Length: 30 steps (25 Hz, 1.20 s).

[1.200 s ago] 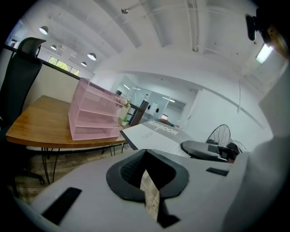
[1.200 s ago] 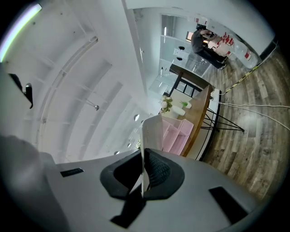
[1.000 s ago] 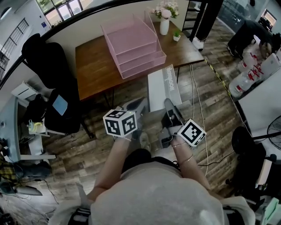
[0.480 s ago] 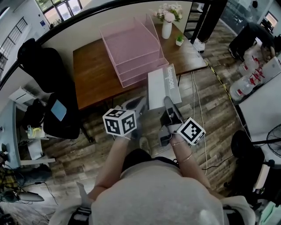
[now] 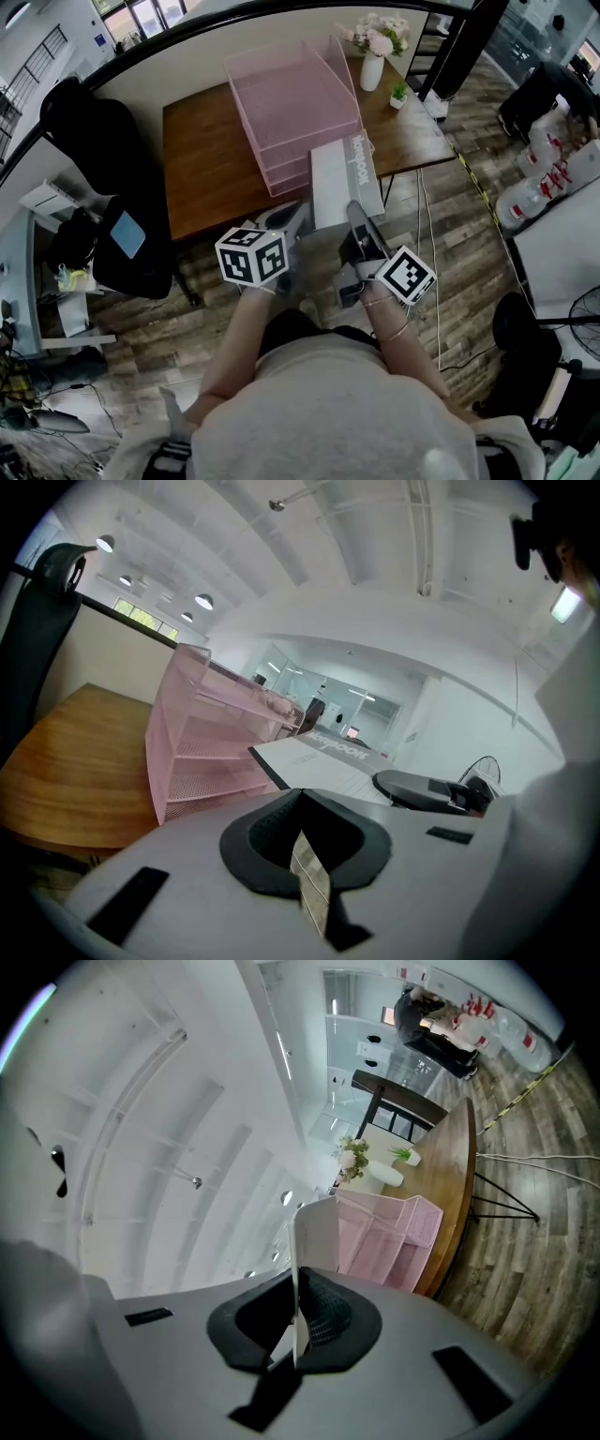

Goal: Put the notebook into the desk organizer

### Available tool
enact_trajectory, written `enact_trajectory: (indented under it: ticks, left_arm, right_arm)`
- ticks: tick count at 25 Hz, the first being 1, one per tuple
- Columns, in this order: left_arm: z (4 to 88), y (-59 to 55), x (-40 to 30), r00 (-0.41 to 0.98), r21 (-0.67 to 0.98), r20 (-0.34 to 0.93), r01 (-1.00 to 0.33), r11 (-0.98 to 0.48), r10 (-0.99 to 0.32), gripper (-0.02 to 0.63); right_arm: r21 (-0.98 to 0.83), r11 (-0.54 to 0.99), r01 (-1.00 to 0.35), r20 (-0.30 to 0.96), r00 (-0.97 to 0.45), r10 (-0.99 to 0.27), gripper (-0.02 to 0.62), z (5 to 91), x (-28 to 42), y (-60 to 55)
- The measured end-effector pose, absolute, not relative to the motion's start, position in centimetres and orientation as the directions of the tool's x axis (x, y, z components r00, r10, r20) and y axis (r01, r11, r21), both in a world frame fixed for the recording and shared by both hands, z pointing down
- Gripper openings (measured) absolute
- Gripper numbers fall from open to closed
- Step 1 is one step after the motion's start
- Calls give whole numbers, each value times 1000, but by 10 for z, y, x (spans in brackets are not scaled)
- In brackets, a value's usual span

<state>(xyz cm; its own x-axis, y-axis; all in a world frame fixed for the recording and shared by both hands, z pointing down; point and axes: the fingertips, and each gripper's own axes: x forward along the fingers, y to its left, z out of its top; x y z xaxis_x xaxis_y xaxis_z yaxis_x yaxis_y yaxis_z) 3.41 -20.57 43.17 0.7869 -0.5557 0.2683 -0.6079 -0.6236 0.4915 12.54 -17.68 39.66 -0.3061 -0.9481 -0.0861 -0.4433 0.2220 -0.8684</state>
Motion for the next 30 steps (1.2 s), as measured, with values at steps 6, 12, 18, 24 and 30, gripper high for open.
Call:
enact_trajectory:
  ticks: [6,12,18,24,30]
  left_arm:
    - [434,-223,26,781,477,275,-617,-626,-561,12]
    - [441,-225,20,774,462,298,-629,-625,-558,12]
    - [448,-227,6,756,468,306,-649,-600,-579,12]
    - [454,-234,-2,731,478,314,-673,-565,-605,12]
    - [456,-242,6,722,491,311,-679,-547,-617,12]
  right_arm:
    - [-882,241,-406,-115,-311,-943,6,400,120,-195]
    - [-913,238,-331,-128,-323,-938,6,408,106,-208]
    - [-921,241,-305,-125,-352,-927,6,418,94,-219]
    - [-937,195,-291,-73,-382,-921,5,437,93,-238]
    - [-939,146,-311,-9,-403,-915,5,452,101,-257]
